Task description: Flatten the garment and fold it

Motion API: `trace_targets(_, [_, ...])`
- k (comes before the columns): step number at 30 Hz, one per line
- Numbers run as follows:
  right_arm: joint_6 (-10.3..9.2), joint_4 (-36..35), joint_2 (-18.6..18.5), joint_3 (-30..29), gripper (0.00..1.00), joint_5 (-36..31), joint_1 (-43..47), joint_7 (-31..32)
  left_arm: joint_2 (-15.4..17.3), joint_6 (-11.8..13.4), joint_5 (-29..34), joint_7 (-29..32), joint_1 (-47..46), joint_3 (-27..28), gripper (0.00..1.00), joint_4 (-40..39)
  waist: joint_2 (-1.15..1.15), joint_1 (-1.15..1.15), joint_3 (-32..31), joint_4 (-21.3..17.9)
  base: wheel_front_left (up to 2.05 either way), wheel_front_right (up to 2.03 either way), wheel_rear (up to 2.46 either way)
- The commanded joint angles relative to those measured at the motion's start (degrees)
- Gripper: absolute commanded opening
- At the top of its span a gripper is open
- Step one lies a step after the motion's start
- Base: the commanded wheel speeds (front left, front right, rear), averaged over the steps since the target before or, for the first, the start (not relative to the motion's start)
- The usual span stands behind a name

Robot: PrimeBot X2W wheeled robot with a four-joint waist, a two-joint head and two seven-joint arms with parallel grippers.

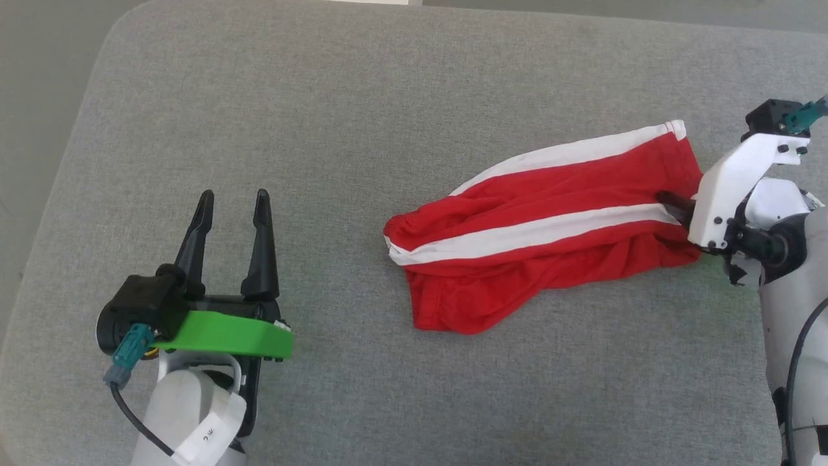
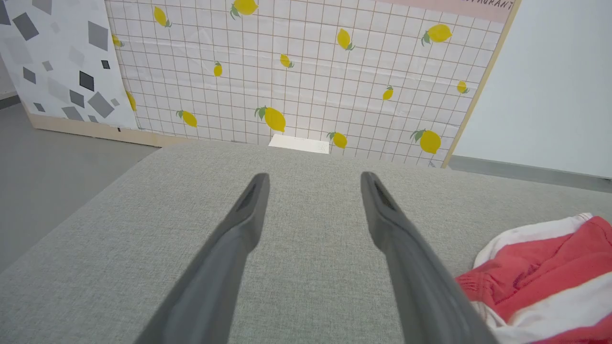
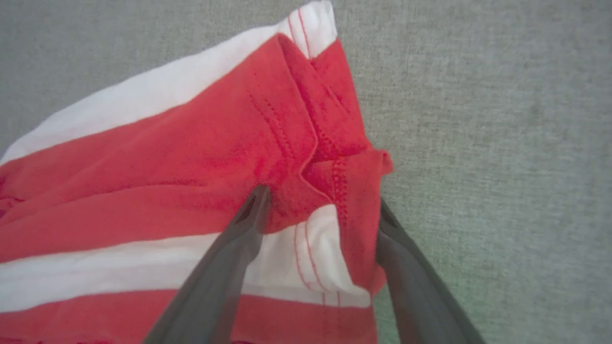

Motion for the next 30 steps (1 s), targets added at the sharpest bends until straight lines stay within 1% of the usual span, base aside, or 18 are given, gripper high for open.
trace_targets(1, [-0.09,1.24,1.41,0.28,0.34,0.7,1.92,1.43,-0.23,-0.14,-0.32,-0.26,-0.84,0.0,1.0,-0.02,0.0,0.0,0.07,-0.02,0.0,0.0,0.0])
trace_targets(2, [-0.09,0.74,1.5,0.27,0.18,0.92,2.08,1.34,-0.24,-0.13,-0.34,-0.26,-0.87,0.01,1.0,0.02,0.0,0.0,0.08,-0.05,0.0,0.0,0.0])
trace_targets(3, [-0.09,0.09,1.43,0.31,0.0,1.01,2.33,0.9,-0.24,-0.12,-0.35,-0.26,-0.89,0.0,1.0,0.06,0.0,0.0,0.1,-0.1,0.0,0.0,0.0])
trace_targets(10, [-0.09,-2.78,0.23,-1.45,0.0,1.1,4.6,-4.71,-0.24,-0.05,-0.27,-0.26,-0.27,-0.16,1.0,0.84,0.0,0.0,-1.47,-0.8,0.0,0.0,0.0])
trace_targets(14, [-0.09,-4.83,-1.35,-3.59,0.0,-0.3,7.39,-8.32,-0.24,-0.06,-0.4,-0.26,0.76,-0.47,1.0,2.12,0.0,0.0,-3.22,-1.4,0.0,0.0,0.0])
trace_targets(19, [-0.09,-8.46,-3.47,-8.34,0.0,-5.09,12.24,-12.09,-0.24,-0.07,-0.46,-0.26,2.09,-0.85,1.0,3.37,0.0,0.0,-5.47,-2.26,0.0,0.0,0.0])
trace_targets(24, [-0.09,-12.82,-5.46,-12.18,0.0,-12.06,17.47,-14.29,-0.24,-0.05,-0.35,-0.26,3.24,-1.4,1.0,3.65,0.0,0.0,-6.84,-2.91,0.0,0.0,0.0])
trace_targets(27, [-0.09,-15.55,-5.87,-12.58,0.0,-14.8,19.33,-15.75,-0.24,-0.06,-0.3,-0.26,3.73,-1.56,1.0,3.76,0.0,0.0,-7.39,-3.22,0.0,0.0,0.0])
trace_targets(30, [-0.09,-19.07,-6.32,-10.29,0.0,-16.85,20.56,-16.59,-0.25,-0.09,-0.18,-0.26,4.16,-1.72,1.0,4.02,0.0,0.0,-8.02,-3.42,0.0,0.0,0.0])
